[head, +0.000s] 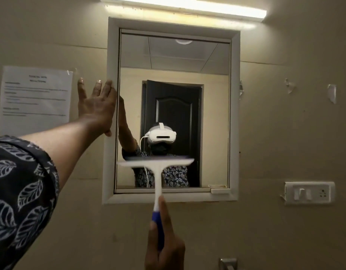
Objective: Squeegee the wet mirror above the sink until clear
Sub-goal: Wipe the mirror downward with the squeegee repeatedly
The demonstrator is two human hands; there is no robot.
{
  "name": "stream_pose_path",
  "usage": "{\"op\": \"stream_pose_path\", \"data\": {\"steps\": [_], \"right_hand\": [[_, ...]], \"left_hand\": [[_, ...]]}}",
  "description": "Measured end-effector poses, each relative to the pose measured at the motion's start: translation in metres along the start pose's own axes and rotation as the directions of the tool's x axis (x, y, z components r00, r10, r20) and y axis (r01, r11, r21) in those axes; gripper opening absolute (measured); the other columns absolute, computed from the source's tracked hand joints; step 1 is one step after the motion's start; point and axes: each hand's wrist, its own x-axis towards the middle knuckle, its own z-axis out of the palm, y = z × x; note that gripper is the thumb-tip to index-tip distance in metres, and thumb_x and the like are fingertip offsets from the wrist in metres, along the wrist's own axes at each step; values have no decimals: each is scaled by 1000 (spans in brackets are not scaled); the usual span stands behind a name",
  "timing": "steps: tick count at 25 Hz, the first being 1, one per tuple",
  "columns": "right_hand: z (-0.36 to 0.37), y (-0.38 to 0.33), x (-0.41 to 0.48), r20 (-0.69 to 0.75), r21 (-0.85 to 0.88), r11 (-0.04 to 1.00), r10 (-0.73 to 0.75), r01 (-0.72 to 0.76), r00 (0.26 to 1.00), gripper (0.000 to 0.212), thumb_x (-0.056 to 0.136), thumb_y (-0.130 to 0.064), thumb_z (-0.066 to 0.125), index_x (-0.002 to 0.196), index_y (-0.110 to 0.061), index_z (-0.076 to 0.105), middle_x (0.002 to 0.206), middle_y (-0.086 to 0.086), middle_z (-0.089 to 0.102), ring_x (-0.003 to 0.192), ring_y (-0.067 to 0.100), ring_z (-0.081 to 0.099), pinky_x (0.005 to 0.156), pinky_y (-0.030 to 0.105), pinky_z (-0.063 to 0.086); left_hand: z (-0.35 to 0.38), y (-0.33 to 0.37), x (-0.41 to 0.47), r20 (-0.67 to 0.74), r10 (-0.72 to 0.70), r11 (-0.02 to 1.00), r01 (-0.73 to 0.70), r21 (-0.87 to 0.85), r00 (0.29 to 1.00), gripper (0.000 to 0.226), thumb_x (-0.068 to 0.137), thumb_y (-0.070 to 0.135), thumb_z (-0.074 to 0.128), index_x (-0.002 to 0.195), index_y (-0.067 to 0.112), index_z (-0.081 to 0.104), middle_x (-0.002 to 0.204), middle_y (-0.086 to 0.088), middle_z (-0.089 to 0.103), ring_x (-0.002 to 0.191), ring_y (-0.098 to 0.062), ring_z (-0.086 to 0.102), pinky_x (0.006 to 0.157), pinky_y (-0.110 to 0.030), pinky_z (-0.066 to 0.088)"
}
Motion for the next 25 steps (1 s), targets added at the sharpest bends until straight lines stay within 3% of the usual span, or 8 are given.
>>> {"op": "stream_pose_path", "data": {"steps": [3,6,8,11,13,17,23,25], "right_hand": [[-22,-16,88,-2,58,997,-44,44,999,46,95,-36,36,141,-35,29,80,-4,63,51,2,54,48,12,48],[-40,-32,190,-63,54,996,-65,68,996,46,98,-24,39,143,-20,31,74,6,57,52,13,56,49,28,54],[-45,-41,247,-126,54,996,-66,73,990,45,98,-19,41,142,-16,33,82,-5,55,59,1,57,54,14,50],[-45,-52,302,-160,65,997,-37,48,986,47,96,-16,44,142,-14,34,128,-1,54,104,2,58,69,1,43],[-42,-56,321,-151,24,998,-62,66,987,47,96,-16,45,142,-14,34,142,3,46,123,14,49,80,2,38],[-34,-60,337,-162,10,996,-85,87,983,47,96,-17,45,142,-15,35,143,3,45,128,17,46,97,21,41],[-36,-58,340,-150,-39,996,-82,77,985,48,95,-18,44,142,-18,34,141,1,47,121,15,51,73,5,39],[-38,-57,337,-139,-32,997,-72,68,988,49,95,-18,44,143,-17,34,142,2,46,120,16,52,75,6,40]], "left_hand": [[0,4,2,6,-8,1000,8,20,1000,130,61,40,84,152,10,-4,160,-9,-7,148,-29,0,113,-59,-6],[2,4,4,1,-20,1000,20,23,1000,133,59,42,85,152,10,-4,160,-9,-7,148,-29,0,113,-59,-5],[3,5,6,0,-25,999,25,36,1000,134,57,43,86,152,11,-3,160,-9,-7,148,-29,-1,113,-58,-6],[4,5,8,-8,-28,998,28,52,1000,135,55,44,86,152,12,-3,160,-9,-8,148,-29,-1,113,-59,-6],[5,5,8,-7,-28,998,28,51,1000,135,56,44,86,152,12,-3,160,-8,-8,148,-29,-2,113,-59,-6],[4,4,7,17,-33,998,32,61,999,135,58,46,85,152,13,-7,159,-8,-12,148,-30,-4,112,-58,-8],[1,3,5,14,-22,996,21,82,1000,135,59,49,83,152,13,-8,159,-8,-13,147,-30,-5,112,-59,-8],[1,2,4,12,-14,996,13,85,1000,135,59,51,82,152,13,-9,159,-8,-13,147,-30,-5,112,-59,-9]]}}
